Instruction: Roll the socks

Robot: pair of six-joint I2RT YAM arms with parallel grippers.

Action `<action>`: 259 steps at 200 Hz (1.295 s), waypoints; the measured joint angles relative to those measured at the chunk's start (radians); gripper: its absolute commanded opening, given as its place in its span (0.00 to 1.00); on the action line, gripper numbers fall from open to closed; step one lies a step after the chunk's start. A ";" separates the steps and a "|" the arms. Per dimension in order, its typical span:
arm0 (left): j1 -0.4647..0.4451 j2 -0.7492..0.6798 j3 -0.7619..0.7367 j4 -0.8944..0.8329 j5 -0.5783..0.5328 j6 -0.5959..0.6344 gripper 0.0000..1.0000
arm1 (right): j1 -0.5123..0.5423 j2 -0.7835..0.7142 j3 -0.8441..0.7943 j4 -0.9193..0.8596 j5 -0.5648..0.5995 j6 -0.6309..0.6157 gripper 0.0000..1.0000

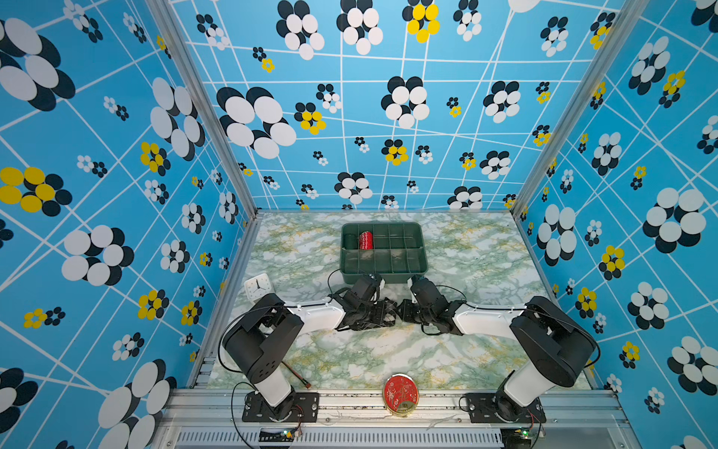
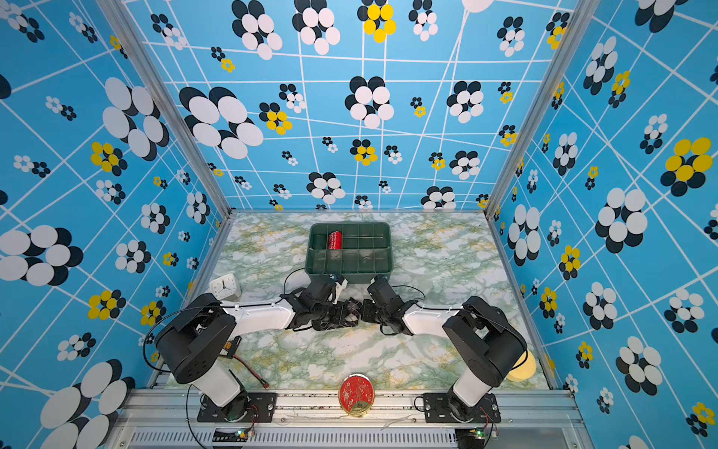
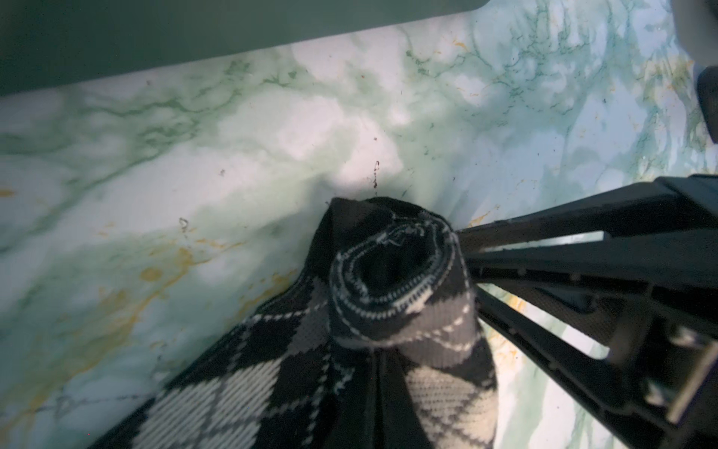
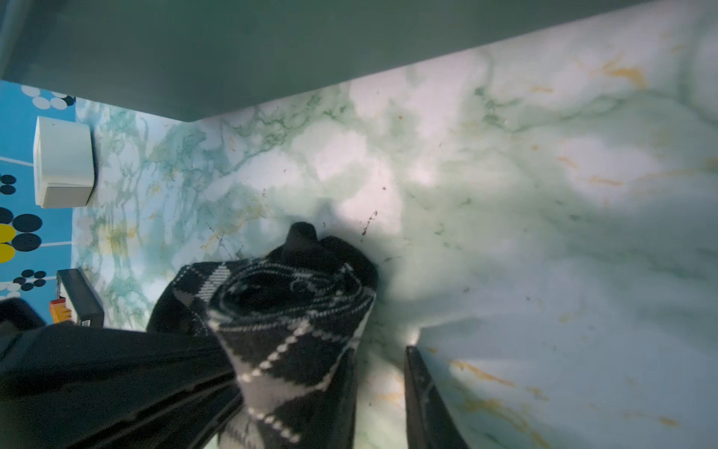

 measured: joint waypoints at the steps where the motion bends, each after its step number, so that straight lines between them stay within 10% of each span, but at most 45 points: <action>1: 0.000 0.000 0.000 0.000 0.000 0.000 0.08 | 0.000 0.000 0.000 0.000 0.000 0.000 0.24; 259: 0.060 -0.014 0.012 -0.135 0.005 0.045 0.12 | 0.037 0.065 0.018 0.193 -0.138 -0.026 0.41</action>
